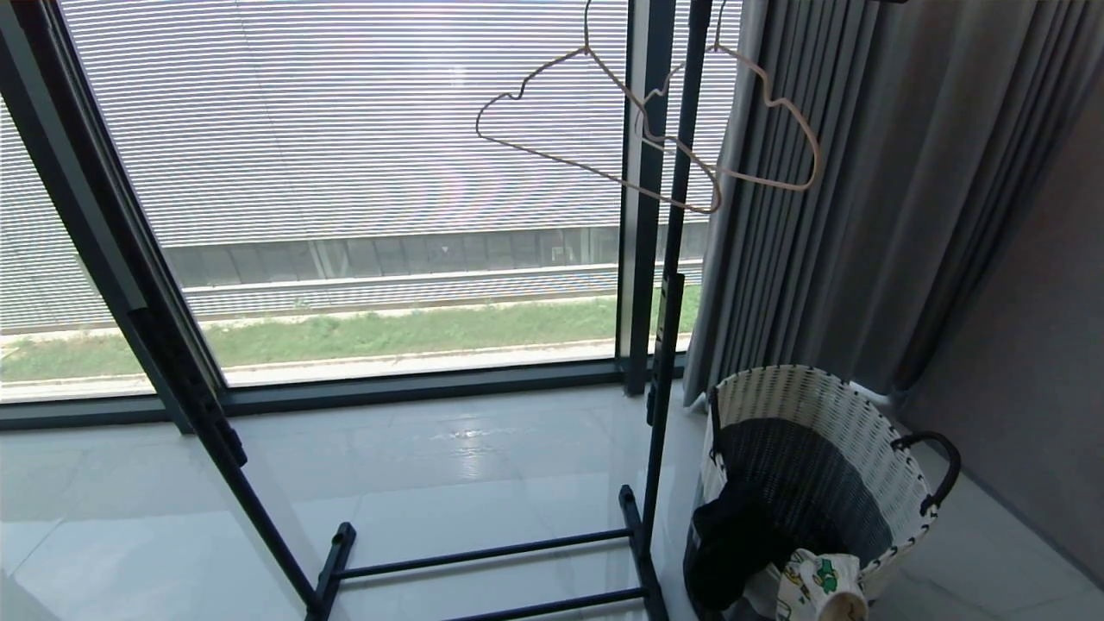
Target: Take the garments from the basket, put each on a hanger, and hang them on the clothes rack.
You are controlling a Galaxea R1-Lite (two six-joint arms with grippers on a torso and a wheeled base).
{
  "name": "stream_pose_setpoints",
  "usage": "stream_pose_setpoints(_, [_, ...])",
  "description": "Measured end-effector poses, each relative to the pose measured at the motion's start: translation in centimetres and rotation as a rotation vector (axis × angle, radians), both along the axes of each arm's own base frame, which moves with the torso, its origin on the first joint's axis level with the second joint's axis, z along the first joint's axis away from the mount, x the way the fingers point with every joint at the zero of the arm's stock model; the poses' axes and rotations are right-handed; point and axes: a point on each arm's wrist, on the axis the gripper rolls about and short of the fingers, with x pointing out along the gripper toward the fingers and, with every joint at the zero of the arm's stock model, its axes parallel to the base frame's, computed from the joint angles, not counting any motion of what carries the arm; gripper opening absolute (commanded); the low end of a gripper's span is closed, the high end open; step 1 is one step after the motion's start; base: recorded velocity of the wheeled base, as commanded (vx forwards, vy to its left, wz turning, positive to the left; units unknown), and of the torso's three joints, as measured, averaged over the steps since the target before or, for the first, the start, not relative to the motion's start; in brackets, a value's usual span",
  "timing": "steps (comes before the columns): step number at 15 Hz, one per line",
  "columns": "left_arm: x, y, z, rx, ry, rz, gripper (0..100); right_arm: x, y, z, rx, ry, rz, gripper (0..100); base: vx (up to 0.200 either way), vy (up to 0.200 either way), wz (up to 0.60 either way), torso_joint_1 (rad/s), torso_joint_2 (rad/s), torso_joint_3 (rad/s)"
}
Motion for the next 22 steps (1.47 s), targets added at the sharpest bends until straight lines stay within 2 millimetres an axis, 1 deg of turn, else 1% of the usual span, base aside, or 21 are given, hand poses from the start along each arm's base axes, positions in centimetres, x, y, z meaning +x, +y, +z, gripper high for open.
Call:
stream_pose_setpoints(5, [0.0, 0.0, 0.0, -0.001, 0.000, 0.000, 100, 0.0, 0.0, 0.0, 0.019, 0.000, 0.002, 100, 0.000, 0.000, 0.00, 0.000, 0.00, 0.000])
stream_pose_setpoints(7, [0.0, 0.0, 0.0, 0.000, 0.000, 0.000, 100, 0.0, 0.0, 0.0, 0.054, 0.001, 0.002, 100, 0.000, 0.000, 0.00, 0.000, 0.00, 0.000])
stream_pose_setpoints(9, [0.0, 0.0, 0.0, 0.000, 0.000, 0.000, 100, 0.0, 0.0, 0.3, 0.016, -0.021, 0.010, 100, 0.000, 0.000, 0.00, 0.000, 0.00, 0.000])
stream_pose_setpoints(10, [0.0, 0.0, 0.0, 0.001, 0.000, 0.000, 100, -0.1, 0.1, 0.8, 0.013, -0.042, 0.028, 100, 0.000, 0.000, 0.00, 0.000, 0.00, 0.000])
stream_pose_setpoints(12, [0.0, 0.0, 0.0, -0.001, 0.000, 0.000, 100, -0.9, 0.1, 4.0, 0.032, -0.131, 0.078, 100, 0.000, 0.000, 0.00, 0.000, 0.00, 0.000])
stream_pose_setpoints(13, [0.0, 0.0, 0.0, -0.002, 0.000, 0.000, 100, -0.9, 0.1, 5.5, 0.028, -0.125, 0.097, 100, 0.000, 0.000, 0.00, 0.000, 0.00, 0.000])
stream_pose_setpoints(14, [0.0, 0.0, 0.0, -0.002, 0.000, 0.000, 100, -0.6, 0.0, 6.5, -0.002, -0.103, 0.108, 100, 0.000, 0.000, 0.00, 0.000, 0.00, 0.000])
stream_pose_setpoints(16, [0.0, 0.0, 0.0, -0.002, 0.000, 0.000, 100, 1.1, 0.1, 7.5, -0.123, 0.008, 0.127, 100, 0.000, 0.000, 0.00, 0.000, 0.00, 0.000])
stream_pose_setpoints(18, [0.0, 0.0, 0.0, -0.002, 0.000, 0.000, 100, 3.7, 0.3, 7.9, -0.251, 0.158, 0.155, 100, 0.000, 0.000, 0.00, 0.000, 0.00, 0.000])
stream_pose_setpoints(20, [0.0, 0.0, 0.0, -0.003, 0.000, 0.000, 100, 6.9, 0.5, 7.5, -0.397, 0.331, 0.210, 100, 0.000, 0.000, 0.00, 0.000, 0.00, 0.000])
stream_pose_setpoints(22, [0.0, 0.0, 0.0, -0.003, 0.000, 0.000, 100, 10.2, 0.7, 6.5, -0.519, 0.487, 0.285, 100, 0.000, 0.000, 0.00, 0.000, 0.00, 0.000])
